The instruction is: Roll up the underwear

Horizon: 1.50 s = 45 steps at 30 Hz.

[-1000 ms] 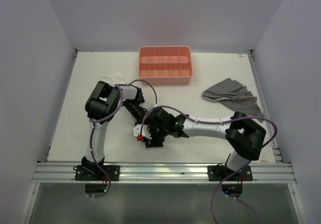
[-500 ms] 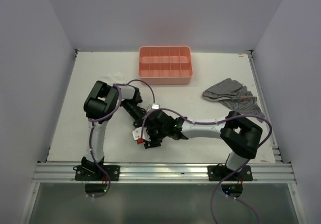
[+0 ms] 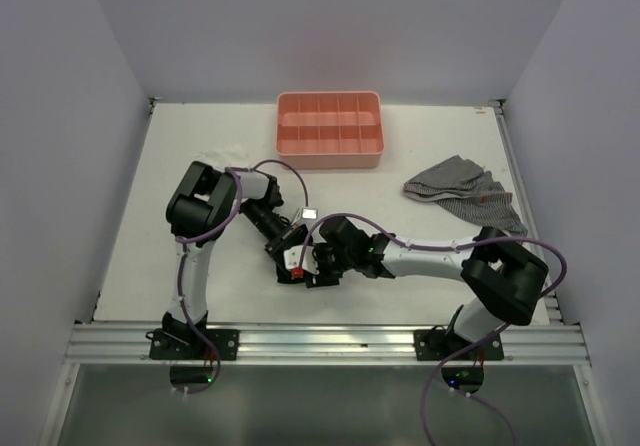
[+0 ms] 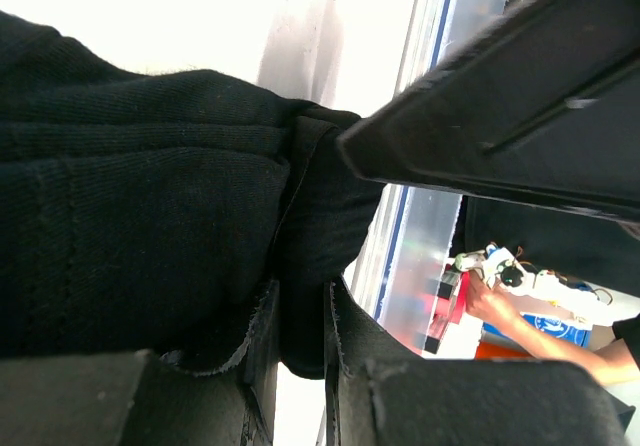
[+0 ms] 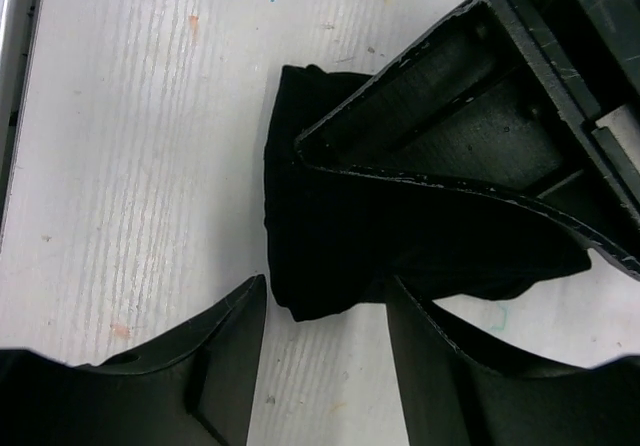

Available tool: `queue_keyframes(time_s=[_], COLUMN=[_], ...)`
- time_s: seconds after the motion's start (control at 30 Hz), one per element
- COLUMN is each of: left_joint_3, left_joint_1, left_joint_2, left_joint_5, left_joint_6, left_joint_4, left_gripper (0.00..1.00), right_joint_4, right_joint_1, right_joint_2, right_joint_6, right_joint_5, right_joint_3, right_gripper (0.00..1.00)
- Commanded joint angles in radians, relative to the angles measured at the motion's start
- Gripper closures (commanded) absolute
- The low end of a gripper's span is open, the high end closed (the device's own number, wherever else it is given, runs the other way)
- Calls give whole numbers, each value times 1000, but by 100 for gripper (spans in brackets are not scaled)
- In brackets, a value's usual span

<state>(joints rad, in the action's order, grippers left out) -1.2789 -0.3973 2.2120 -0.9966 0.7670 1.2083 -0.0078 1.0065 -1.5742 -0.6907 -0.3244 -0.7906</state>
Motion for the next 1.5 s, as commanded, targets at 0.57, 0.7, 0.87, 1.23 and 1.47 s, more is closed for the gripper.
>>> queue_keyframes(time_s=[0.57,0.7,0.87,1.23,1.47], left_joint_3=[24,23,18,30,188], left_joint_1=[0,2,17,299,397], left_joint_2=[51,51,13,-299,-665], left_joint_5=[269,265,225,-30,88], left_joint_6=[46,43,29,23,15], left_joint_4=[-236,-237,-236,-223,-414], left_gripper=[83,83,81,54,50], right_joint_4=[75,37,16,-17,72], right_joint_1=[6,10,-5,-118,-186], right_joint_2=[-113,-141,-199,-311,-418], right_joint_6=[-47,-58,-4,232,492], right_joint_5=[-84,-123,-209,-456,-593], right_joint_3=[-102,-119,-130,-174,-234], right_gripper=[42,59,90,100,100])
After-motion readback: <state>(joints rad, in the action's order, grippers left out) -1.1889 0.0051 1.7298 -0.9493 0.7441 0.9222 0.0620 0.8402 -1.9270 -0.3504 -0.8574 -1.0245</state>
